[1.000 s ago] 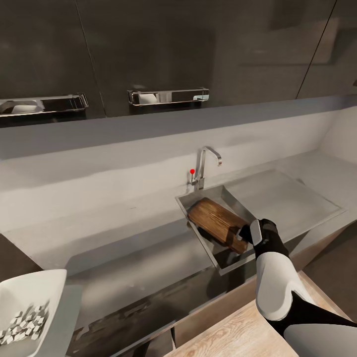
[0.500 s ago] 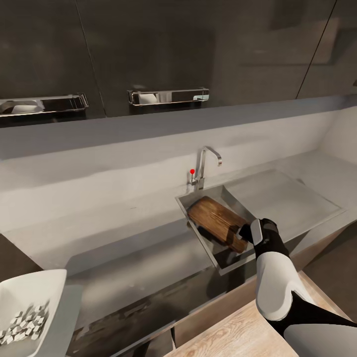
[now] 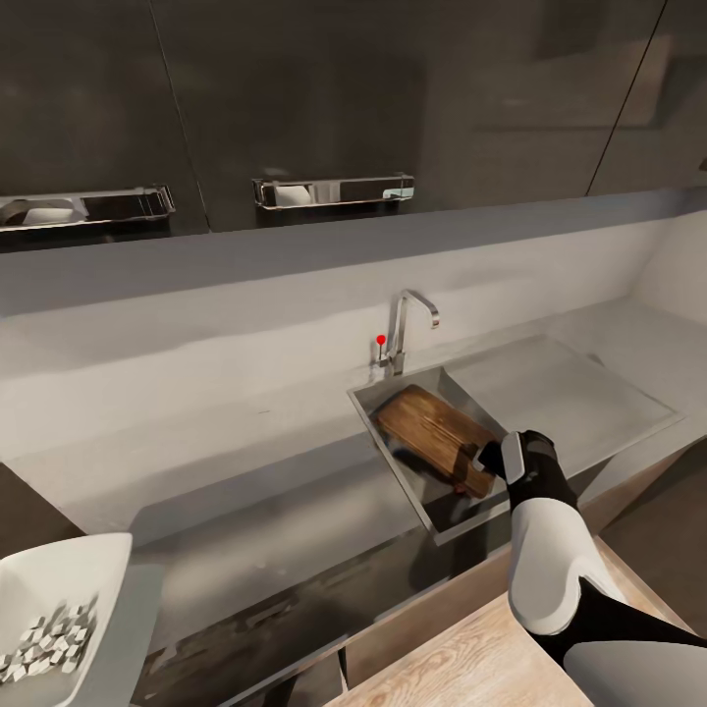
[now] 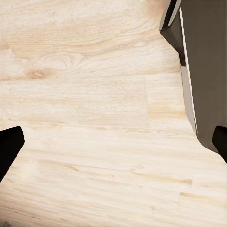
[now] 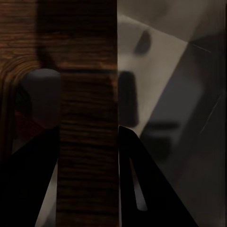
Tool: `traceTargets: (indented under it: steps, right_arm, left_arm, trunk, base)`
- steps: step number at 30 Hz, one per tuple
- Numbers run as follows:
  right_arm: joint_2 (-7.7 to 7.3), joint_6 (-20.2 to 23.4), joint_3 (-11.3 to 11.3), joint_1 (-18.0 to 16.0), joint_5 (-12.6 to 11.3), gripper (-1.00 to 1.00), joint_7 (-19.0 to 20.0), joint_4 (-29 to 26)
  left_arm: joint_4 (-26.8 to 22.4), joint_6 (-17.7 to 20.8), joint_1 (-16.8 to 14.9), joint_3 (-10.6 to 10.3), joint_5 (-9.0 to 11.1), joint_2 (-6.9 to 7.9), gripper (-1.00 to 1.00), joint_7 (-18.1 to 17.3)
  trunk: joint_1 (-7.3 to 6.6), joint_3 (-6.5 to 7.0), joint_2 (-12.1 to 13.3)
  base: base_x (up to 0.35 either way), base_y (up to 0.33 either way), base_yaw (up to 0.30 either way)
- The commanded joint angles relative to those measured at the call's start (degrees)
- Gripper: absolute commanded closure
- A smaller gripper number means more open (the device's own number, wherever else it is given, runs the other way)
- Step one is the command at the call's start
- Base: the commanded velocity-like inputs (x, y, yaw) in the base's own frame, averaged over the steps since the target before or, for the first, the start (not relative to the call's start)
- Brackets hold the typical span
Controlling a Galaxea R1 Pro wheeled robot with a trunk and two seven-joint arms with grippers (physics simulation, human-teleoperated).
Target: In the kitchen, take the Vidalia onion out of the sink, dice it on the chopping board with the paring knife, put the diced onion into the bowl on the countertop, then place both the paring knife and the chopping board into the sink.
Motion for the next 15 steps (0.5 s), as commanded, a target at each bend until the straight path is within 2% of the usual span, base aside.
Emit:
traceTargets:
  steps: [1, 15]
  right_arm:
    - [0.05, 0.3, -0.3, -0.1, 0.5, 1.00, 0.2, -0.3]
    - [0.01, 0.4, -0.3, -0.1, 0.5, 1.00, 0.2, -0.6]
  left_arm:
    - [-0.3, -0.4, -0.1, -0.4, 0.4, 0.06, -1.00, 0.3]
    - [-0.3, -0.4, -0.1, -0.4, 0.4, 0.06, -1.00, 0.3]
  trunk:
    - [0.04, -0.12, -0.1]
    - [0.04, -0.12, -0.1]
  base:
    - [0.000, 0.000, 0.000]
    - [0.000, 0.000, 0.000]
